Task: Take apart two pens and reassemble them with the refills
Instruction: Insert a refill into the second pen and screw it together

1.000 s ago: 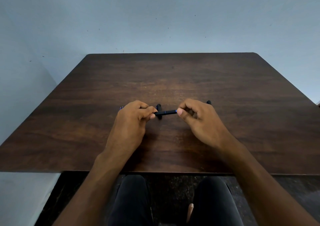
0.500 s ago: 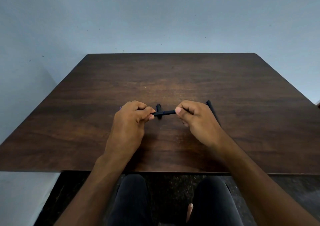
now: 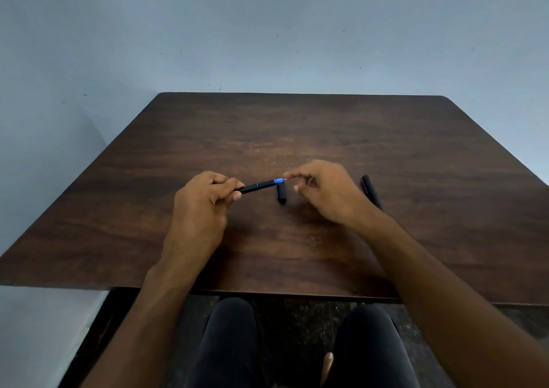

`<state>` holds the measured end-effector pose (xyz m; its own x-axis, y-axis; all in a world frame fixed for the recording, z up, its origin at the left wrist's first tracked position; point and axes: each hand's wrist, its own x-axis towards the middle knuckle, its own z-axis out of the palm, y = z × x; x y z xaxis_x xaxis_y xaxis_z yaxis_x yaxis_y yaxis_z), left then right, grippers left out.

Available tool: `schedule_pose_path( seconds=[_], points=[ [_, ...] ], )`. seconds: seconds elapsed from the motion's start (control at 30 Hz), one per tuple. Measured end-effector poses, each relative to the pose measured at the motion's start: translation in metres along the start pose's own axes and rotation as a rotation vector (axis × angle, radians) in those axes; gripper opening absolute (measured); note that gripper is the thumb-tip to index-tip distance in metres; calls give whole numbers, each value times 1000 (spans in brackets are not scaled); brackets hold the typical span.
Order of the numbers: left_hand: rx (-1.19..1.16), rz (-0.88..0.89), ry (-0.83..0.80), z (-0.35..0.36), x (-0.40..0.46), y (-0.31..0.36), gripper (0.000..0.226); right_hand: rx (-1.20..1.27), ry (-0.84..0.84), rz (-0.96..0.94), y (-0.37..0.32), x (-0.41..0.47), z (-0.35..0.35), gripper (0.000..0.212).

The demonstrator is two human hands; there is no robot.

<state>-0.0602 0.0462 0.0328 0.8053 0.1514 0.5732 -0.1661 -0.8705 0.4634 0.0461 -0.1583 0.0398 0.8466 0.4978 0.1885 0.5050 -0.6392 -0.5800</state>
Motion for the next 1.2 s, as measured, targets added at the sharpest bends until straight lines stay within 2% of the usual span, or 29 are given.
schedule_pose_path(
  seconds=[0.1, 0.23, 0.4, 0.6, 0.9, 1.2],
  points=[
    [-5, -2, 8, -1, 1, -1, 18, -184, -93, -72, -2, 8, 5, 33],
    [0, 12, -10, -3, 1, -1, 18, -261, -186, -119, -1, 8, 7, 36],
    [18, 13, -29, -4, 0, -4, 18, -298, -135, -95, 5, 1, 5, 27],
    [18, -14, -67, 2, 0, 2, 19, -135, -48, -22, 9, -9, -3, 16],
    [38, -19, -69, 4, 2, 5, 18, 40, 118, -14, 8, -24, -13, 18],
    [29, -1, -82, 9, 1, 8, 18, -21, 159, -99, 5, -26, -17, 18]
  ],
)
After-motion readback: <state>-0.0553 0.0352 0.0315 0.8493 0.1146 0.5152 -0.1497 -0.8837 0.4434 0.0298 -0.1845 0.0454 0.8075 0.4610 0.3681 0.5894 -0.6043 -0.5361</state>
